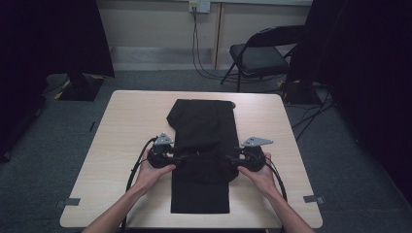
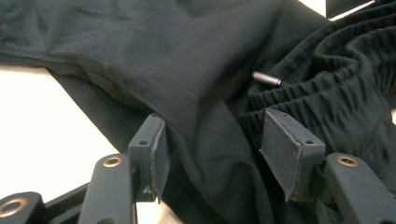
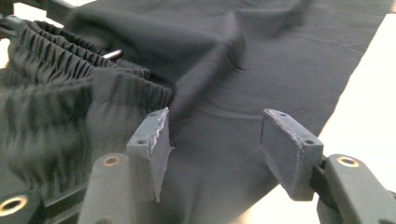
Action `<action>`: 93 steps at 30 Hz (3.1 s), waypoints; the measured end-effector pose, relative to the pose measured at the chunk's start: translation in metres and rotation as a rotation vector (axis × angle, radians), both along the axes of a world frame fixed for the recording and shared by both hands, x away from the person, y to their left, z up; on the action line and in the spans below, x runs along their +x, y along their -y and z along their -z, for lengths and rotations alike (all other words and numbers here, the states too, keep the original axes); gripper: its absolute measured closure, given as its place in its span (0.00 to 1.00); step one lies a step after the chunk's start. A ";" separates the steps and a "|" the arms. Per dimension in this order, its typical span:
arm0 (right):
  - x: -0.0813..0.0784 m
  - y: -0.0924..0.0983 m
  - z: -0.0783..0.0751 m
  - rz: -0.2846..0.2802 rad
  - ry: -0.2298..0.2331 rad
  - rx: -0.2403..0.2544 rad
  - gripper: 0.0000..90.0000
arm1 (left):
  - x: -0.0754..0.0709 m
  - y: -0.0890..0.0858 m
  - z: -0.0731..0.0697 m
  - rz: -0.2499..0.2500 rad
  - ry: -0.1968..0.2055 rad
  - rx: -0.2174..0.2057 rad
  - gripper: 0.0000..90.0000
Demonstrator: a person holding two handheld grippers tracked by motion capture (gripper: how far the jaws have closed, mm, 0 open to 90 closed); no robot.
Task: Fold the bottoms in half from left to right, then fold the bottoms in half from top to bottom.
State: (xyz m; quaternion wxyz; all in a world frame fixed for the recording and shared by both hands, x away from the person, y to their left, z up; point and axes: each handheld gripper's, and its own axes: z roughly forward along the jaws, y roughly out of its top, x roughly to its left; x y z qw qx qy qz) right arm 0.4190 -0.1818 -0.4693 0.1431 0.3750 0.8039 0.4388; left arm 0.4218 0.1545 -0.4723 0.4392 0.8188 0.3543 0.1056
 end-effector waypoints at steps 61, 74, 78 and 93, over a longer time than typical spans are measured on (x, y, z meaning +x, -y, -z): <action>-0.011 -0.056 0.001 -0.126 0.048 -0.122 0.50 | -0.047 0.024 0.016 0.265 -0.015 0.162 0.52; -0.006 -0.065 0.027 -0.140 -0.002 -0.168 0.52 | -0.027 0.015 0.020 0.117 -0.014 0.168 0.50; -0.016 -0.064 0.027 -0.169 0.003 -0.169 0.52 | -0.039 0.013 0.018 0.135 -0.036 0.171 0.50; -0.063 -0.069 0.026 -0.274 0.006 -0.173 0.52 | -0.027 -0.011 -0.002 0.054 -0.059 0.105 0.47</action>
